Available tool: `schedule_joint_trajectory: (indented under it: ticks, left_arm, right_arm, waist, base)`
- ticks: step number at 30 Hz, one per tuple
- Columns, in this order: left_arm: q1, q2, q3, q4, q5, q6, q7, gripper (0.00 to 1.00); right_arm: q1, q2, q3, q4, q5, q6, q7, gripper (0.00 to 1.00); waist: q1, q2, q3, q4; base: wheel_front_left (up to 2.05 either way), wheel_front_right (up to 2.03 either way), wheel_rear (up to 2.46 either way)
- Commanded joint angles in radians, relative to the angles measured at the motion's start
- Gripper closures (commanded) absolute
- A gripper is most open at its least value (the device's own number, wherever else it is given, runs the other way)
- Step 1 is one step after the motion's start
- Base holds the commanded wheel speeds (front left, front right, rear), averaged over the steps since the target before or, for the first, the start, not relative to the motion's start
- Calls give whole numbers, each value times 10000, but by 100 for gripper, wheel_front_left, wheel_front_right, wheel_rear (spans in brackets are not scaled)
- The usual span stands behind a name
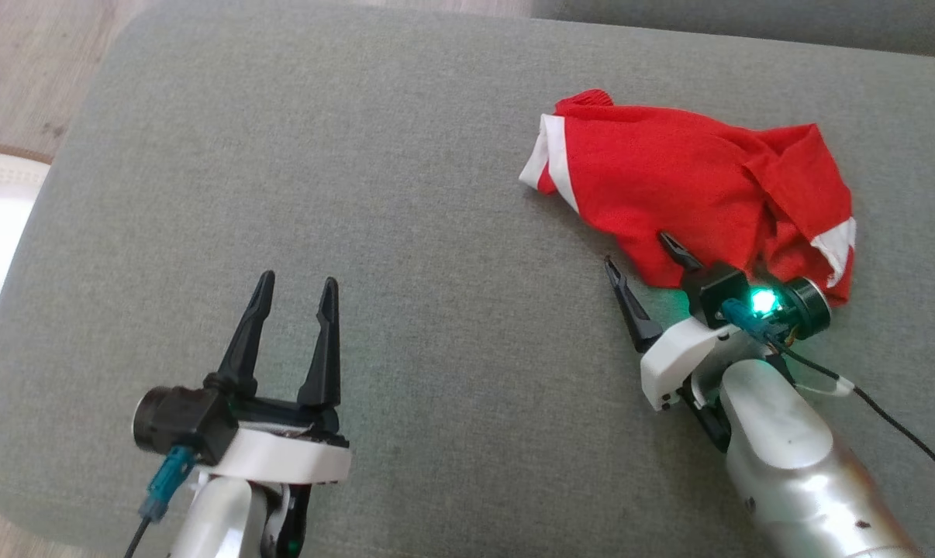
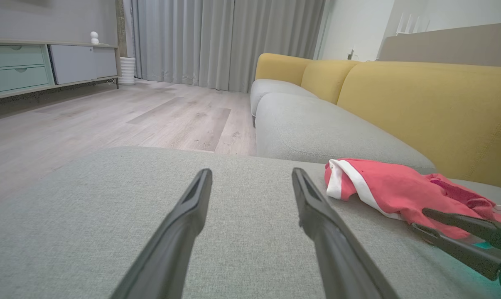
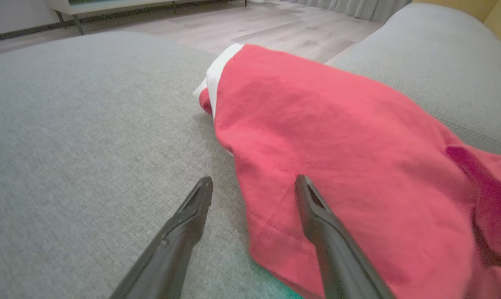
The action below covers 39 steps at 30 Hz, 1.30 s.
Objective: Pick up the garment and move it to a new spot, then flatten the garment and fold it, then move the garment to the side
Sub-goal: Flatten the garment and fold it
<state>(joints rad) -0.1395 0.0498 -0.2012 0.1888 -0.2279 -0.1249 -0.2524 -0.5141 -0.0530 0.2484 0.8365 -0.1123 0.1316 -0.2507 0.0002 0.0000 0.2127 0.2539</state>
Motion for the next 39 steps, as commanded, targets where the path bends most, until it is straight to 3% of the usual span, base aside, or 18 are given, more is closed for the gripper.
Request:
schedule_joint_trajectory:
  ticks: [1, 2, 3, 4, 10, 24, 30, 39]
  left_arm:
    - [-450, 10, 212, -303, -85, -50, -93, 0]
    - [-468, 9, 195, -313, -120, -51, -93, 0]
    - [-488, 8, 183, -318, -151, -52, -93, 0]
    - [-506, 8, 174, -321, -177, -52, -93, 0]
    - [-491, 6, 284, -294, -183, -53, -93, 0]
    - [-89, 6, 467, -226, -215, -56, -93, 0]
    - [298, 5, 513, -227, -241, -56, -93, 0]
    - [566, 5, 497, -297, -317, -57, -93, 0]
  right_arm:
    - [-417, 28, 172, 91, -187, -9, -90, 0]
    - [-534, 28, 161, 259, -247, -9, -92, 4]
    - [-643, 28, 141, 403, -281, -9, -94, 68]
    - [-738, 28, 131, 519, -291, -9, -96, 100]
    - [-927, 28, 243, 465, 118, -9, -106, 100]
    - [637, -46, 562, -1885, 1085, -9, -109, 100]
    - [1405, -1022, 786, -2730, 1389, -9, -17, 100]
    - [2061, -3032, 1216, -4342, 2446, -9, 1381, 100]
  waist:
    - [-2, 0, 77, 63]
    - [-2, 0, 102, 75]
    - [-2, 0, 121, 84]
    - [-2, 0, 133, 84]
    - [-2, 0, 56, -151]
    - [-2, 0, -1108, -1530]
    - [-2, 0, -1692, -2072]
    - [-2, 0, -2036, -2377]
  base:
    - [0, 0, 0]
    - [0, 0, 0]
    - [0, 0, 0]
    - [0, 0, 0]
    - [0, 0, 0]
    - [0, 0, 0]
    - [0, 0, 0]
    - [0, 0, 0]
